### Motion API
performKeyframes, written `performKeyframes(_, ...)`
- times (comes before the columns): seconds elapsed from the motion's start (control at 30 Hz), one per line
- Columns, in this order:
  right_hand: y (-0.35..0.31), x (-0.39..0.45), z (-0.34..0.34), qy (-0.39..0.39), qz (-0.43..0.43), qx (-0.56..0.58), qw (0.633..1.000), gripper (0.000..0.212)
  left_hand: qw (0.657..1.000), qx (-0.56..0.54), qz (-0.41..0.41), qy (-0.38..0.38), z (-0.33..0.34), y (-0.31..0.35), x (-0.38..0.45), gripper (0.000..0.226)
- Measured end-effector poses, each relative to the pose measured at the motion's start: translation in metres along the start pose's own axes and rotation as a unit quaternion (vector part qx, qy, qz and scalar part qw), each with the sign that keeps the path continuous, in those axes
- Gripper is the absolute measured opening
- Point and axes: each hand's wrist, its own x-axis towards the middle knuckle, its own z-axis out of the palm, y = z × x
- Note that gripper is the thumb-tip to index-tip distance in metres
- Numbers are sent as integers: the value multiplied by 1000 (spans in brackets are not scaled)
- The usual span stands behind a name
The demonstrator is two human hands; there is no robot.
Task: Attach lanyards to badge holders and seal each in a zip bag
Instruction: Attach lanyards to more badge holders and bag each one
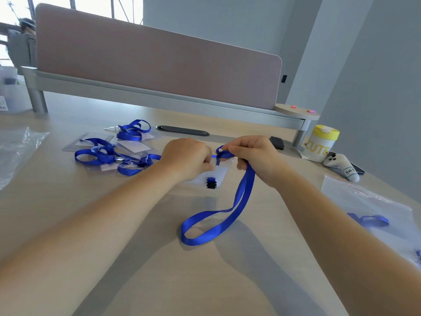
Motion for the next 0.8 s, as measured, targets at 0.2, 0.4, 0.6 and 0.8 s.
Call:
performKeyframes(0.2, 2, -6, 4, -19, 4, 20, 1000, 25, 990, -126, -50, 44, -2, 0, 3, 23)
performKeyframes(0.4, 14, -8, 7, -24, 38, 50, 998, 21, 981, -179, -38, 68, -7, 2, 2, 27)
performKeyframes(0.6, 26, -10, 7, -22, 69, 86, 994, 20, 965, -228, -74, 110, -10, -6, 2, 18)
performKeyframes(0.8, 35, -8, 7, -11, 69, 103, 992, 25, 940, -299, -87, 137, -13, -12, 3, 15)
